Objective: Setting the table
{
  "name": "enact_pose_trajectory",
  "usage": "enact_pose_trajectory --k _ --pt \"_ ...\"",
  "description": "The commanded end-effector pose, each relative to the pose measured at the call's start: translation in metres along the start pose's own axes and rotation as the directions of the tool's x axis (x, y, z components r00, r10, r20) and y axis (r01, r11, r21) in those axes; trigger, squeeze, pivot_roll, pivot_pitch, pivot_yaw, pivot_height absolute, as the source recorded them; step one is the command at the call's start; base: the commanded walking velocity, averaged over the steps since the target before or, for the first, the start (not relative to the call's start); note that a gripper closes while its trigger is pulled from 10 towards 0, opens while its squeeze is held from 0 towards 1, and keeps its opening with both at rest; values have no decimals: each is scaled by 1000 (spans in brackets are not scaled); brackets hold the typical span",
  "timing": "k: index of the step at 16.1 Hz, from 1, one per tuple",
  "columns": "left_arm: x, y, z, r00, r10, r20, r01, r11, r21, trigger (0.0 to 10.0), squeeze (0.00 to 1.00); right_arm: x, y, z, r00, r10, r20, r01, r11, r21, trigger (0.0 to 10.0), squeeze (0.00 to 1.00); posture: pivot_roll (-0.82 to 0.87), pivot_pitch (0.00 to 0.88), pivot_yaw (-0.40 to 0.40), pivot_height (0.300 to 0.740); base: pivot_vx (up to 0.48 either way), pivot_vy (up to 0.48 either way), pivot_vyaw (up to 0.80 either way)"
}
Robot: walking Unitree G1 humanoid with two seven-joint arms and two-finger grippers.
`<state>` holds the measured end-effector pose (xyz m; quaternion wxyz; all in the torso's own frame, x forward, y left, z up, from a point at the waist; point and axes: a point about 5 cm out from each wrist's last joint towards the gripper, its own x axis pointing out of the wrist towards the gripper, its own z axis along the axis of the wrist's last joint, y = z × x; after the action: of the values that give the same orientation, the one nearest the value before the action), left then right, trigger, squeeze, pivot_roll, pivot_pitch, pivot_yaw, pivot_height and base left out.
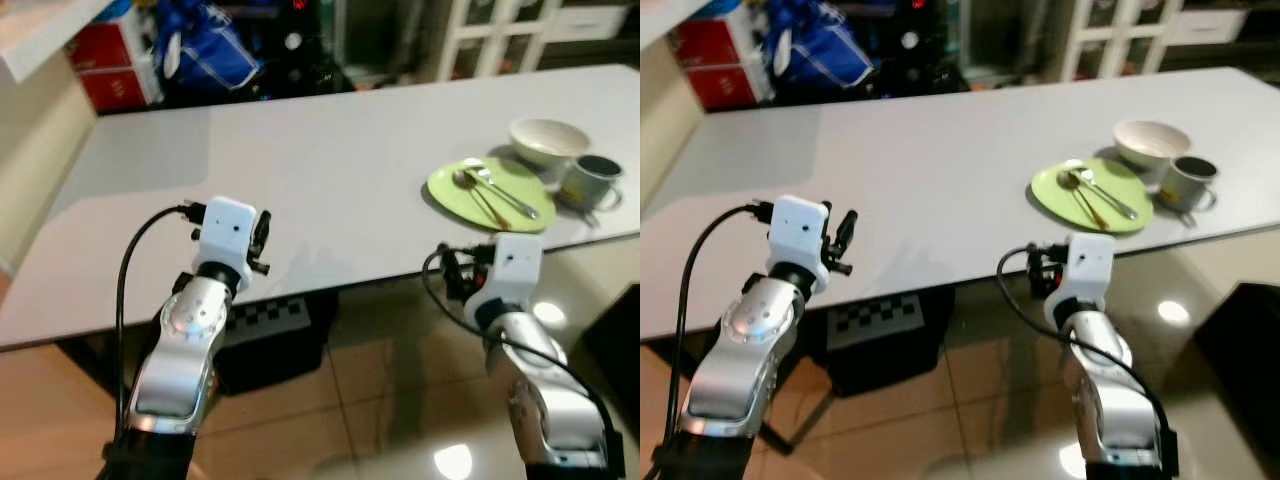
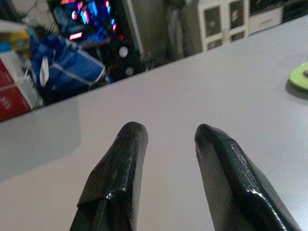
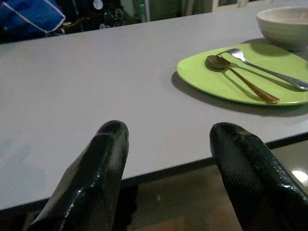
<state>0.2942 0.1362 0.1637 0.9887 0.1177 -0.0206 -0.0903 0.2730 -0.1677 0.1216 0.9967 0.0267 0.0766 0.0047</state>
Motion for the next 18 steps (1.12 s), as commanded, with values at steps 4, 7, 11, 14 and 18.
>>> enact_pose_trajectory --k 4,7,11,14,18 --pt "-3 9 -2 999 32 -10 -31 998 46 10000 0 7 12 2 999 36 39 -37 999 8 10000 0 -38 0 1 740 0 411 0" --pt "-4 15 -2 999 38 -10 -38 998 49 10000 0 5 18 7 994 83 76 -87 995 51 10000 0 -38 0 6 740 0 414 0" --pt "-10 20 -4 998 66 -13 -66 997 44 10000 0 6 25 12 988 107 115 -110 994 15 10000 0 -27 0 -4 740 0 413 0" --pt "-13 22 -6 995 93 -20 -93 995 30 10000 0 7 23 20 981 105 164 -102 994 -30 10000 0 -22 0 -19 740 0 411 0" --pt "-12 25 -4 995 99 -10 -99 994 48 10000 0 10 22 19 981 94 170 -88 995 -45 10000 0 -12 0 -26 740 0 412 0"
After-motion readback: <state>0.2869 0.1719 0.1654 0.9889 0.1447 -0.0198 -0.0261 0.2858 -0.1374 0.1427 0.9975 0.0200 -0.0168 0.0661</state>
